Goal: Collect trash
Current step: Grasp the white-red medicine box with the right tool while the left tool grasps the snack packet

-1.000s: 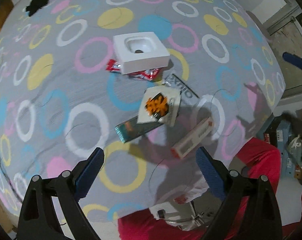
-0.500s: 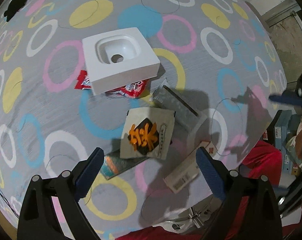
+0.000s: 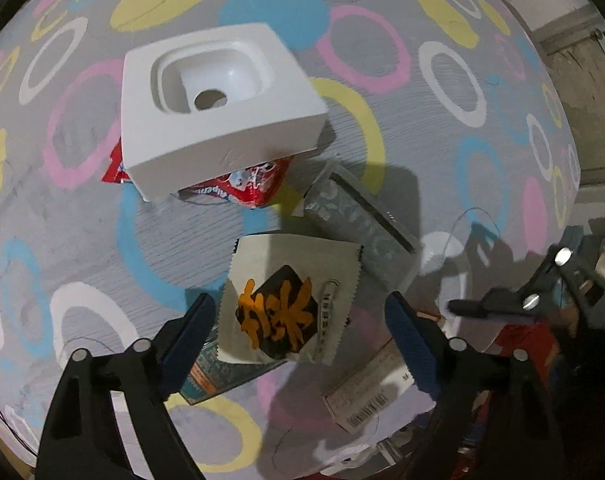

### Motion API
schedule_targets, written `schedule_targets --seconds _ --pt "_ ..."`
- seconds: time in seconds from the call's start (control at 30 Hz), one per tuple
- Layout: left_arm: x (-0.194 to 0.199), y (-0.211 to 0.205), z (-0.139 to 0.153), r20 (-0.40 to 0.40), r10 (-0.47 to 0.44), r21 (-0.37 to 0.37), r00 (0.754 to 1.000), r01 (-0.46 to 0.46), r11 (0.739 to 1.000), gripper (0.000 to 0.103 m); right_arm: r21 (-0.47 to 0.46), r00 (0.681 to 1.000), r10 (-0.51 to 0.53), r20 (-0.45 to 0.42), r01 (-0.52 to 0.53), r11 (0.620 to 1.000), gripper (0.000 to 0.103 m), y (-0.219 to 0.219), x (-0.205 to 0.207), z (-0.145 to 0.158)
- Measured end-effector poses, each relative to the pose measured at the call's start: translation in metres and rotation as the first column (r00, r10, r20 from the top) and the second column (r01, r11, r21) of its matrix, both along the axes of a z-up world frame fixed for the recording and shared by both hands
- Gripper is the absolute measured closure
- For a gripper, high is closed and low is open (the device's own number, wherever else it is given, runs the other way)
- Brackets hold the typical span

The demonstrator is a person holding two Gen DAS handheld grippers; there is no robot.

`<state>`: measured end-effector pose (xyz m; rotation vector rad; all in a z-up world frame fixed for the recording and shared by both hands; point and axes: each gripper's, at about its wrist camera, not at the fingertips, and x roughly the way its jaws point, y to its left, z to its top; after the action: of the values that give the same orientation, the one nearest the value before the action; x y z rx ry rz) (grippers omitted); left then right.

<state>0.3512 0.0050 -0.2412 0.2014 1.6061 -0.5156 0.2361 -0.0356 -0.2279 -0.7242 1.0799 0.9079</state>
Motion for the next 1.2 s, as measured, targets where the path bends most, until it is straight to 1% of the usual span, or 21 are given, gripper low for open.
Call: schedule_targets --seconds 0.07,0.13,0.17,0.2,0.23,0.3,0.37,0.43,0.5,0.53,0.6,0.67,0.77,0.83,0.93,1.03,1.1,1.2 --pt "0.004 0.004 -0.006 -0.013 0.027 -0.008 1.0 -0.027 1.0 0.023 -0.019 1.0 -0.002 0.014 0.003 1.0 0.019 0.002 0.001 -0.009" --pt "0.008 0.009 -0.01 -0.024 0.061 -0.014 0.998 -0.061 0.998 0.028 -0.023 1.0 -0.007 0.02 0.008 1.0 0.019 0.003 -0.001 -0.015" --pt "0.01 0.012 -0.012 -0.029 0.072 -0.018 0.997 -0.073 0.997 0.031 -0.027 1.0 -0.013 0.025 0.013 1.0 0.023 0.003 0.0 -0.019" --pt "0.011 0.014 -0.013 -0.032 0.081 -0.02 0.996 -0.082 0.996 0.034 -0.032 0.999 -0.019 0.026 0.019 0.999 0.03 0.004 0.0 -0.023" --pt "0.013 0.016 -0.015 -0.037 0.093 -0.02 0.995 -0.093 0.995 0.037 -0.036 0.999 -0.025 0.021 0.026 0.999 0.033 0.004 0.0 -0.026" --pt "0.017 0.018 -0.018 -0.052 0.109 -0.023 0.993 -0.11 0.994 0.048 -0.038 0.999 -0.044 0.009 0.044 0.998 0.046 0.002 0.0 -0.032" --pt "0.02 0.021 -0.021 -0.062 0.134 -0.03 0.989 -0.136 0.99 0.051 -0.017 0.998 -0.064 -0.011 0.064 0.998 0.049 -0.001 0.0 -0.034" --pt "0.024 0.025 -0.02 -0.062 0.151 -0.039 0.987 -0.153 0.987 0.056 -0.006 0.997 -0.08 -0.009 0.079 0.997 0.056 -0.003 -0.002 -0.033" --pt "0.025 0.028 -0.019 -0.066 0.166 -0.051 0.984 -0.17 0.984 0.064 0.007 0.995 -0.1 -0.017 0.1 0.995 0.073 -0.005 -0.002 -0.032" --pt "0.026 0.029 -0.018 -0.073 0.183 -0.057 0.98 -0.187 0.981 0.067 0.009 0.994 -0.112 -0.018 0.112 0.994 0.077 -0.005 -0.002 -0.032" --pt "0.027 0.033 -0.016 -0.088 0.21 -0.072 0.974 -0.216 0.974 0.076 0.008 0.992 -0.129 -0.013 0.129 0.992 0.077 -0.006 -0.005 -0.032" --pt "0.026 0.035 -0.014 -0.087 0.223 -0.072 0.971 -0.229 0.971 0.08 0.003 0.99 -0.144 0.0 0.144 0.99 0.077 -0.004 -0.008 -0.032" --pt "0.025 0.039 -0.009 -0.066 0.258 -0.066 0.964 -0.262 0.963 0.083 0.01 0.984 -0.175 0.01 0.175 0.984 0.078 -0.003 -0.013 -0.029" --pt "0.026 0.044 -0.004 -0.059 0.272 -0.076 0.961 -0.276 0.958 0.085 0.032 0.979 -0.206 -0.003 0.206 0.978 0.078 -0.005 -0.018 -0.026" --pt "0.024 0.05 0.006 -0.029 0.283 -0.073 0.959 -0.284 0.956 0.085 0.041 0.968 -0.252 0.0 0.252 0.967 0.078 -0.011 -0.02 -0.014" --pt "0.016 0.061 0.022 -0.011 0.3 -0.088 0.954 -0.299 0.95 0.085 0.057 0.954 -0.3 -0.003 0.299 0.952 0.079 -0.019 -0.026 -0.002" --pt "0.013 0.063 0.03 0.012 0.309 -0.088 0.951 -0.307 0.948 0.086 0.062 0.944 -0.328 0.014 0.327 0.943 0.079 -0.025 -0.03 0.008" --pt "0.003 0.063 0.044 0.064 0.294 -0.083 0.954 -0.289 0.954 0.088 0.067 0.924 -0.38 0.04 0.377 0.924 0.079 -0.038 -0.031 0.025"
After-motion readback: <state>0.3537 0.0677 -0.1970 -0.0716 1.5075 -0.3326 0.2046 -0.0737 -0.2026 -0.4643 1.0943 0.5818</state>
